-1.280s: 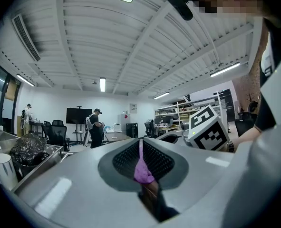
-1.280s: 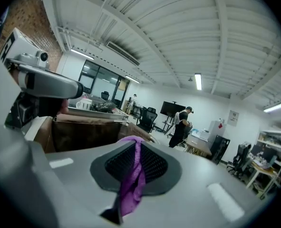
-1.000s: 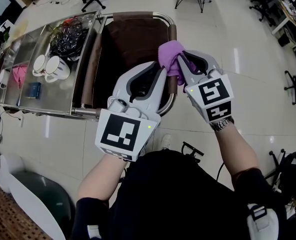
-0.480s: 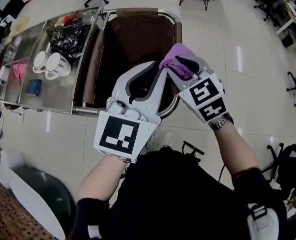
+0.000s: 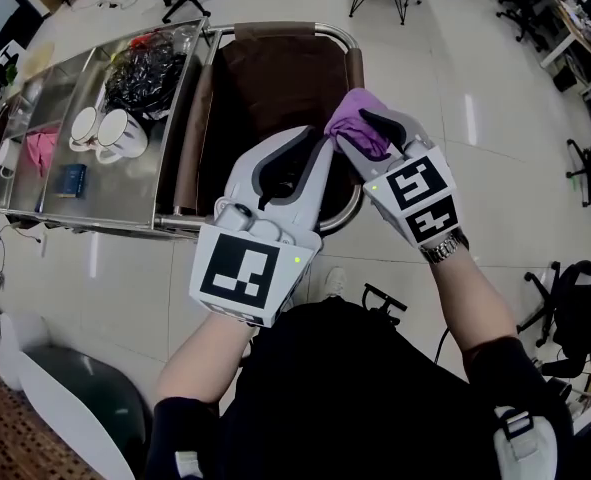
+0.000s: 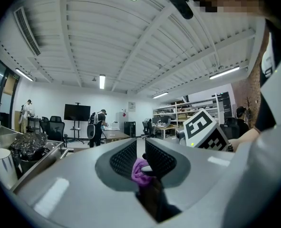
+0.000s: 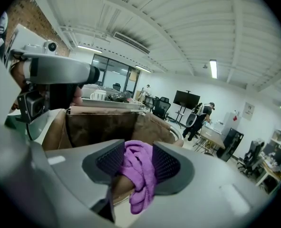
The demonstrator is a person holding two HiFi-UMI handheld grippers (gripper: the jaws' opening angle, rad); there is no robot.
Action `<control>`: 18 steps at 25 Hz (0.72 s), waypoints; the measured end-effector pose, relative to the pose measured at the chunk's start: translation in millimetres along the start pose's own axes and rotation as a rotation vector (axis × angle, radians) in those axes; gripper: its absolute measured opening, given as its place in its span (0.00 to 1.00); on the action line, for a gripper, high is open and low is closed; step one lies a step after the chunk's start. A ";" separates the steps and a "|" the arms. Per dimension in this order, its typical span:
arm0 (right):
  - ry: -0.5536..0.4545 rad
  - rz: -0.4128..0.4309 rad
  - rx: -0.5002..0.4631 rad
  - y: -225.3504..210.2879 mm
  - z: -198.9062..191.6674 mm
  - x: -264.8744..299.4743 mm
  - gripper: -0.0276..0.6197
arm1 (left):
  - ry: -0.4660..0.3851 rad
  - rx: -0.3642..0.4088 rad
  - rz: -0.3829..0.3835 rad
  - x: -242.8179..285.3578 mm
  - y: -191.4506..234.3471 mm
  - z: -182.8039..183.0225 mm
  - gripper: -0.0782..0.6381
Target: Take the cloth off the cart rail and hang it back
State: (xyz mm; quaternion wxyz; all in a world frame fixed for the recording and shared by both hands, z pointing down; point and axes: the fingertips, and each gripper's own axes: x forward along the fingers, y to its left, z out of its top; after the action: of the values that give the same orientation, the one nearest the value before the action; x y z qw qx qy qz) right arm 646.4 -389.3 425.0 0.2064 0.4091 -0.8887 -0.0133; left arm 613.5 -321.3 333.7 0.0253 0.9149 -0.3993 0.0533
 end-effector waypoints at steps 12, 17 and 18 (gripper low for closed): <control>-0.066 -0.099 0.041 43.9 50.0 -40.7 0.31 | -0.045 0.022 -0.081 -59.1 -4.1 19.1 0.17; -0.111 -0.167 0.062 76.0 64.1 -66.5 0.29 | -0.199 0.121 -0.131 -90.1 -8.6 37.9 0.17; -0.122 -0.183 0.064 82.1 66.8 -72.8 0.28 | -0.182 0.115 -0.141 -97.5 -11.7 35.2 0.17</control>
State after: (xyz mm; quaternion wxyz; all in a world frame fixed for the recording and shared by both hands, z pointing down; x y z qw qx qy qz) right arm 604.1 -291.0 353.8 0.1367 0.4935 -0.8585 -0.0284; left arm 559.0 -245.5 287.3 -0.0598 0.9418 -0.3308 -0.0090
